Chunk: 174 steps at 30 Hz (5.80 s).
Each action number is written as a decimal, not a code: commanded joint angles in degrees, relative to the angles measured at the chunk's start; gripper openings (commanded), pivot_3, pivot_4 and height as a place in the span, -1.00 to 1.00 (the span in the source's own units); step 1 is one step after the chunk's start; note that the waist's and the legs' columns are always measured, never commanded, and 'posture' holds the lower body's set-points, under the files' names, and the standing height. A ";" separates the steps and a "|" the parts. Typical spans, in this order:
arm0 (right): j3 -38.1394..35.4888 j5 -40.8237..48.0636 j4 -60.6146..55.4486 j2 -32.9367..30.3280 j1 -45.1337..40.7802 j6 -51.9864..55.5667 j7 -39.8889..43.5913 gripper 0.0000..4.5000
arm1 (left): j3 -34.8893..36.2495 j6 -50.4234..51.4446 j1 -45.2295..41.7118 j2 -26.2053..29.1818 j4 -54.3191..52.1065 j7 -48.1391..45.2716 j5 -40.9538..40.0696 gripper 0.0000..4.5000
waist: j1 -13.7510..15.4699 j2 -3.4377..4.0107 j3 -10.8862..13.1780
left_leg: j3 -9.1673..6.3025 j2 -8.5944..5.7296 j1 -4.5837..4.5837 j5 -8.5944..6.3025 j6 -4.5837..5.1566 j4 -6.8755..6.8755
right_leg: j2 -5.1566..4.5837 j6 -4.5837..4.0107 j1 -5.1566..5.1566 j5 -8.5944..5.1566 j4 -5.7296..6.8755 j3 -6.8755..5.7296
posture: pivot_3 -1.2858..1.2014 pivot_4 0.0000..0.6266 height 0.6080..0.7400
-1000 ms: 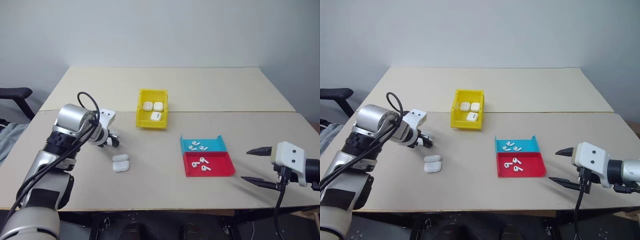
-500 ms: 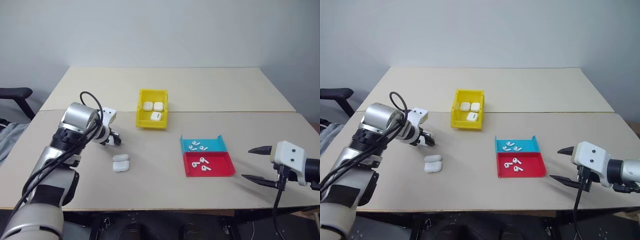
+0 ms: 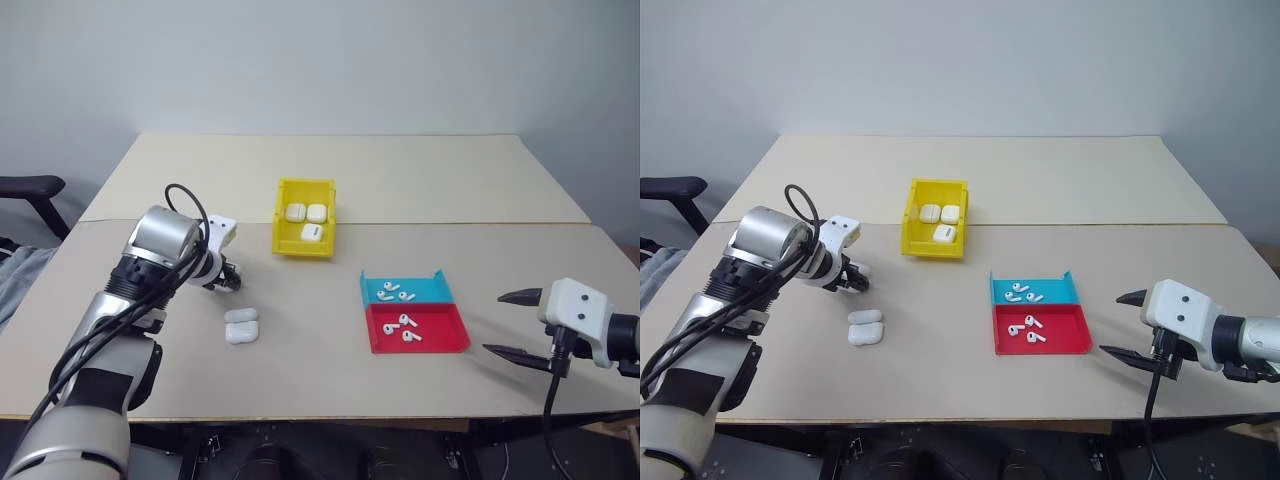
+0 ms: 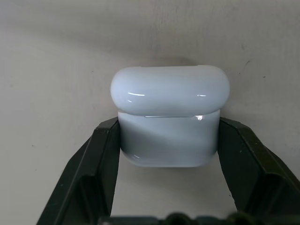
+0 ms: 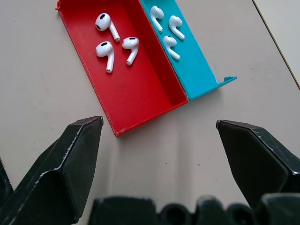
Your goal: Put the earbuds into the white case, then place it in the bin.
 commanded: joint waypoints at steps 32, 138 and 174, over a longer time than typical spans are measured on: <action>31.25 -2.19 -11.45 -14.02 -38.03 19.20 9.84 1.00 | 12.23 -103.57 43.59 -23.85 -29.40 -41.69 -10.05 0.24 | -0.28 0.27 -0.15 | 0.02 0.04 -0.08 -0.11 0.19 0.09 | -0.06 -0.08 -0.06 0.03 -0.08 -0.03 | 0.03 -0.52 1.00; 55.19 -29.88 4.00 8.60 -46.40 21.15 11.88 -0.57 | 10.30 -107.98 51.39 -17.00 -29.50 -36.69 -3.24 0.24 | -0.32 0.34 -0.19 | 0.09 0.08 -0.49 -0.13 0.21 0.10 | -0.07 -0.09 -0.53 0.04 0.01 -0.05 | 0.03 -0.52 1.00; 2.44 25.90 -10.66 31.86 -44.57 10.50 0.21 -0.57 | 9.92 -87.92 39.68 -21.18 -42.25 -40.47 -23.29 0.24 | -0.48 0.44 -0.25 | 0.06 0.11 -0.60 -0.04 0.08 0.05 | 0.08 -0.09 -0.61 0.11 0.05 0.03 | 0.03 -0.52 1.00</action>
